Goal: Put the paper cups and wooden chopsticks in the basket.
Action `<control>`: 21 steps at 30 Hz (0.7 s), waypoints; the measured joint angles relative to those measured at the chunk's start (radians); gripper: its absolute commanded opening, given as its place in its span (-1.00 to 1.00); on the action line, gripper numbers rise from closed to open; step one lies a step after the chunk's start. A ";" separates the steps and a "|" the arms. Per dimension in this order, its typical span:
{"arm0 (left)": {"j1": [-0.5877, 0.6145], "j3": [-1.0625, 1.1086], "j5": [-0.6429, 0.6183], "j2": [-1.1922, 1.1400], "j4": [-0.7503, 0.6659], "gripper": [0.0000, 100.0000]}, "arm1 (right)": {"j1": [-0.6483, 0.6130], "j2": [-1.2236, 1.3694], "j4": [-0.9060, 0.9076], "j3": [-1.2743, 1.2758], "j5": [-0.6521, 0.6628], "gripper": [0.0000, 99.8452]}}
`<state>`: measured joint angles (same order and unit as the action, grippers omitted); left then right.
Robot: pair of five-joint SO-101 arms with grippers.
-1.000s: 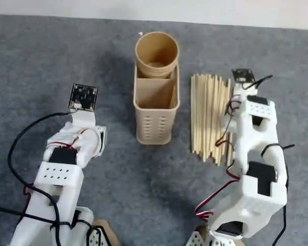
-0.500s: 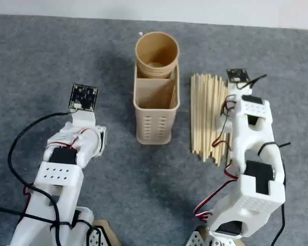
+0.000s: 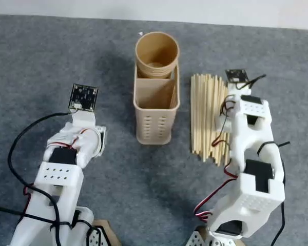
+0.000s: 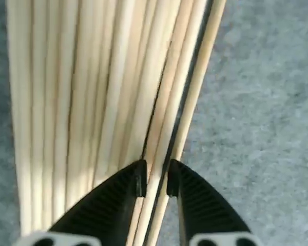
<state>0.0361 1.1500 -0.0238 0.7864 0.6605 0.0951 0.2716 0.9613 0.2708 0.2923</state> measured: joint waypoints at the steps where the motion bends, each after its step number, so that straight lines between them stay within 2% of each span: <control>1: 0.000 0.000 0.000 0.000 0.000 -0.66 | 0.000 0.017 0.000 -0.006 0.000 -0.82; 13: 0.000 0.000 0.000 0.000 0.000 -0.66 | -0.002 0.077 -0.002 -0.077 -0.003 -0.84; 16: 0.000 0.000 0.000 0.000 0.000 -0.66 | -0.002 0.077 -0.002 -0.077 -0.003 -0.98; 21: 0.000 0.000 0.000 0.000 0.000 -0.66 | 0.002 0.077 -0.006 -0.077 -0.003 -0.99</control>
<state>0.0361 1.1500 -0.0238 0.7864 0.6605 0.0967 0.3483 0.9551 0.1941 0.2892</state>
